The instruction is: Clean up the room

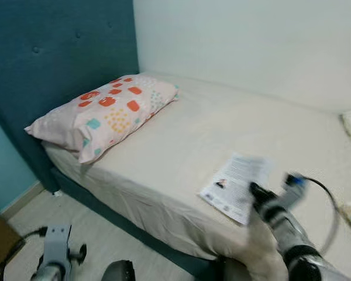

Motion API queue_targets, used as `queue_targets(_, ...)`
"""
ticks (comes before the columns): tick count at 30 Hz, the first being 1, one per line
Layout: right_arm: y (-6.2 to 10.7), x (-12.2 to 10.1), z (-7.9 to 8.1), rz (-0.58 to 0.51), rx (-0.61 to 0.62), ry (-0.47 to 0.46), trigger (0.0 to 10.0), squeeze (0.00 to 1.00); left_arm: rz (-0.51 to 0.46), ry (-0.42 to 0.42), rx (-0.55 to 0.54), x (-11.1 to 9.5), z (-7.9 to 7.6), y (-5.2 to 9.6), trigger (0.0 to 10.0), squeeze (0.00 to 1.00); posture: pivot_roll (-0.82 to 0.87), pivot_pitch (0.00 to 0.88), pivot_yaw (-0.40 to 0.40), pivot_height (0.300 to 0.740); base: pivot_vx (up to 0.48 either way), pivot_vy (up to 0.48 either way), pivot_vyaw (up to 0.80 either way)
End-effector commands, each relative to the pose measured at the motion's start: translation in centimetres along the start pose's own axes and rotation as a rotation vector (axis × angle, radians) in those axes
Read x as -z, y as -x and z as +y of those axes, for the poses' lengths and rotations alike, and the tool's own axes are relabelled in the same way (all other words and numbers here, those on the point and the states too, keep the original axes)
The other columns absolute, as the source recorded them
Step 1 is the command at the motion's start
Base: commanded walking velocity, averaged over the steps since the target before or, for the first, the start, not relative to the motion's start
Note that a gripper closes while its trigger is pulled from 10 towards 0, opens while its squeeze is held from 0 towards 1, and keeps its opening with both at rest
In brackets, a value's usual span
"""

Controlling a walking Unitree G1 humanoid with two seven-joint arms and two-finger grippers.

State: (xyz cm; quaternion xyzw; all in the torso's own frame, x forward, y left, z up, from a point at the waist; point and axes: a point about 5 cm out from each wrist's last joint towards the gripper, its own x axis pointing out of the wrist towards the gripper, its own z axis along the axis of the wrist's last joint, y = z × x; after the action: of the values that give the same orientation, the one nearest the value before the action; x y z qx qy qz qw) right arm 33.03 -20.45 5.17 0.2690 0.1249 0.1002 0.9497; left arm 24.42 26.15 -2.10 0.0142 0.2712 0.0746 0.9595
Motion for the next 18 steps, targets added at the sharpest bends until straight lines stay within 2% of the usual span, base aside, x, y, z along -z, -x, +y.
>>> queue_targets(1,0.0,1.3,0.7,0.048,-0.060,-0.026,10.0,0.00,0.028,0.023,-0.014,0.7,0.0,0.2,10.0,0.00,0.26,0.000,-0.083,0.541,0.000,0.000,0.00)
queue_targets(3,-0.2,1.9,1.3,0.074,-0.095,-0.029,10.0,0.00,0.025,0.026,-0.016,0.4,-0.1,0.0,10.0,0.00,0.25,0.000,-0.083,0.541,0.000,0.000,0.00)
queue_targets(6,-0.1,6.4,3.6,0.249,-0.182,0.072,10.0,0.00,0.044,0.030,-0.008,0.3,-0.8,-0.3,10.0,0.00,0.26,0.000,-0.088,0.556,0.000,0.000,0.00)
queue_targets(7,-0.1,6.4,3.6,0.249,-0.182,0.072,10.0,0.00,0.044,0.030,-0.008,0.3,-0.8,-0.3,10.0,0.00,0.26,0.000,-0.088,0.556,0.000,0.000,0.00)
queue_targets(8,0.1,7.5,4.1,0.286,-0.198,0.085,10.0,0.00,0.054,0.029,-0.004,0.4,-1.0,-0.3,10.0,0.00,0.26,0.000,-0.090,0.561,0.000,0.000,0.00)
queue_targets(11,0.9,9.5,4.2,0.353,-0.185,0.079,10.0,0.00,0.096,0.027,-0.001,1.3,-1.5,-0.1,10.0,0.00,0.25,0.000,-0.099,0.571,0.000,0.000,0.00)
queue_targets(15,1.3,10.2,4.1,0.380,-0.174,0.080,10.0,0.00,0.116,0.028,-0.003,1.8,-1.6,0.1,10.0,0.00,0.25,0.000,-0.100,0.576,0.000,0.000,0.00)
queue_targets(17,1.8,11.1,4.1,0.409,-0.176,0.070,10.0,0.00,0.180,0.024,-0.015,3.3,-1.6,0.7,10.0,0.00,0.25,0.000,-0.109,0.586,0.000,0.000,0.00)
queue_targets(18,1.8,11.1,4.1,0.409,-0.176,0.070,10.0,0.00,0.180,0.024,-0.015,3.3,-1.6,0.7,10.0,0.00,0.25,0.000,-0.109,0.586,0.000,0.000,0.00)
